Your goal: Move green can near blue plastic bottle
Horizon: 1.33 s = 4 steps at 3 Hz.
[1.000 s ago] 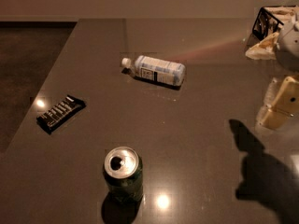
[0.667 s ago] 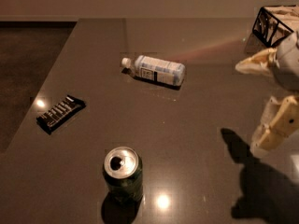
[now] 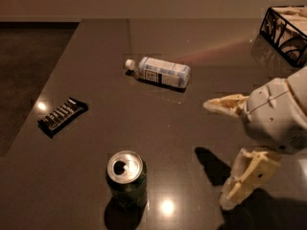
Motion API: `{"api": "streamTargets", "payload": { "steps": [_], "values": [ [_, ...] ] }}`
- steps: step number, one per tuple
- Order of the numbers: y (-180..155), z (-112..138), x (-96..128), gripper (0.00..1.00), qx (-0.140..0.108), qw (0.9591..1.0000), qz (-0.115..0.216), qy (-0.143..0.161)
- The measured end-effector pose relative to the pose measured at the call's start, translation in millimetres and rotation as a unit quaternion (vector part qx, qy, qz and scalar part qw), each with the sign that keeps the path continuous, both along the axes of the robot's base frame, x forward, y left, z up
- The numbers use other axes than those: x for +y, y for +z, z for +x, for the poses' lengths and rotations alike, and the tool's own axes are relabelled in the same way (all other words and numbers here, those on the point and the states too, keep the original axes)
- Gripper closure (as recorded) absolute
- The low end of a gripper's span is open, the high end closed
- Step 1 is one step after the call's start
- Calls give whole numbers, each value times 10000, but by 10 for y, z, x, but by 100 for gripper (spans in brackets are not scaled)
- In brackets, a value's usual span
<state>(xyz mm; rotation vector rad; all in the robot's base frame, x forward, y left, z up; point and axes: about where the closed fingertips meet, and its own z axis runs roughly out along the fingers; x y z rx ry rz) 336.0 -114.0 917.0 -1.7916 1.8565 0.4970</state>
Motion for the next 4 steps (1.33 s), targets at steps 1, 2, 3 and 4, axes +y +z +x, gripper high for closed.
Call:
{"api": "streamTargets", "payload": {
  "steps": [1, 2, 3, 4],
  "values": [
    [-150, -134, 345, 0, 27, 9993, 337, 181],
    [-217, -225, 703, 0, 13, 9976, 554, 407],
    [-271, -285, 976, 0, 37, 9961, 652, 595],
    [-289, -304, 1160, 0, 95, 9949, 695, 725]
  ]
}}
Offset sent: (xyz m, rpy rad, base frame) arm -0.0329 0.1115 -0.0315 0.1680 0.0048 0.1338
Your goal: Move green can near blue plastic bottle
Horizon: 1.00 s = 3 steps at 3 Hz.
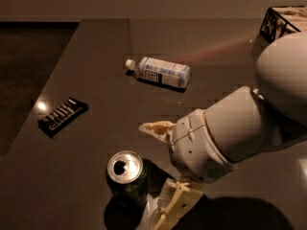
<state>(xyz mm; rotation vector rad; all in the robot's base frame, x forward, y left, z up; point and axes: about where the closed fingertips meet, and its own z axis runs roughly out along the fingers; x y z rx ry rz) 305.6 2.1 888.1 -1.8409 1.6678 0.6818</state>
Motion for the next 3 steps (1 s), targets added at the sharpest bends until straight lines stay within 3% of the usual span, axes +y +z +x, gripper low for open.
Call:
{"api": "streamTargets", "payload": {
  "steps": [1, 3],
  "values": [
    [5, 11, 117, 0, 61, 10000, 15, 73],
    [51, 51, 177, 49, 358, 9993, 64, 41]
  ]
}}
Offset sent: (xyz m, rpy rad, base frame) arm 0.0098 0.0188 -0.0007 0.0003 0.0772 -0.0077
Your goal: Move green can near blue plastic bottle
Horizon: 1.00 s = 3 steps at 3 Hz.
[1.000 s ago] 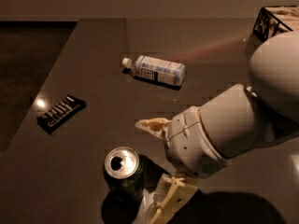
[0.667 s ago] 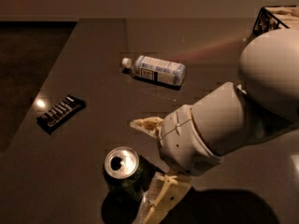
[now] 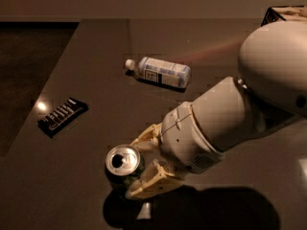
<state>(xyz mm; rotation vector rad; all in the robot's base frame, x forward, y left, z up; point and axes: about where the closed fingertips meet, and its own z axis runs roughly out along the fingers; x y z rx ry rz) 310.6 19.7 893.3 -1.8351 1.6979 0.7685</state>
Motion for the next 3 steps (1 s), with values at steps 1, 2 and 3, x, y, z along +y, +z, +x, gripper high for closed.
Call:
{"api": "streamTargets", "payload": {
  "steps": [1, 2, 3],
  "values": [
    [84, 18, -54, 72, 112, 9999, 90, -31],
    [231, 227, -270, 95, 80, 9994, 96, -330],
    [348, 623, -620, 100, -44, 9957, 31, -925]
  ]
}}
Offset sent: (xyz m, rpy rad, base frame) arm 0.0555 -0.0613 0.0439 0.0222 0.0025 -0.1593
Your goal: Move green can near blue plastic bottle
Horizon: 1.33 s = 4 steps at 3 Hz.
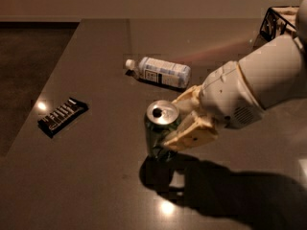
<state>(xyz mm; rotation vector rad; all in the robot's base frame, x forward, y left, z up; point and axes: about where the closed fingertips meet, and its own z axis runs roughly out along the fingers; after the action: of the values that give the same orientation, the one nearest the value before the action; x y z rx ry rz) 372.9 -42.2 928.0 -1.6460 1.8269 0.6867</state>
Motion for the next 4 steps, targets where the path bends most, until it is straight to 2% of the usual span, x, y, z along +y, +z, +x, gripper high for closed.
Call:
{"api": "streamTargets", "payload": {
  "steps": [1, 2, 3, 4],
  "values": [
    [77, 482, -397, 100, -151, 9969, -107, -769],
    [70, 939, -653, 100, -227, 9907, -220, -1327],
    [-19, 1308, -721, 100, -151, 9864, -197, -1626],
    [-76, 1542, -695, 100, -82, 9846, -108, -1743]
  ]
}}
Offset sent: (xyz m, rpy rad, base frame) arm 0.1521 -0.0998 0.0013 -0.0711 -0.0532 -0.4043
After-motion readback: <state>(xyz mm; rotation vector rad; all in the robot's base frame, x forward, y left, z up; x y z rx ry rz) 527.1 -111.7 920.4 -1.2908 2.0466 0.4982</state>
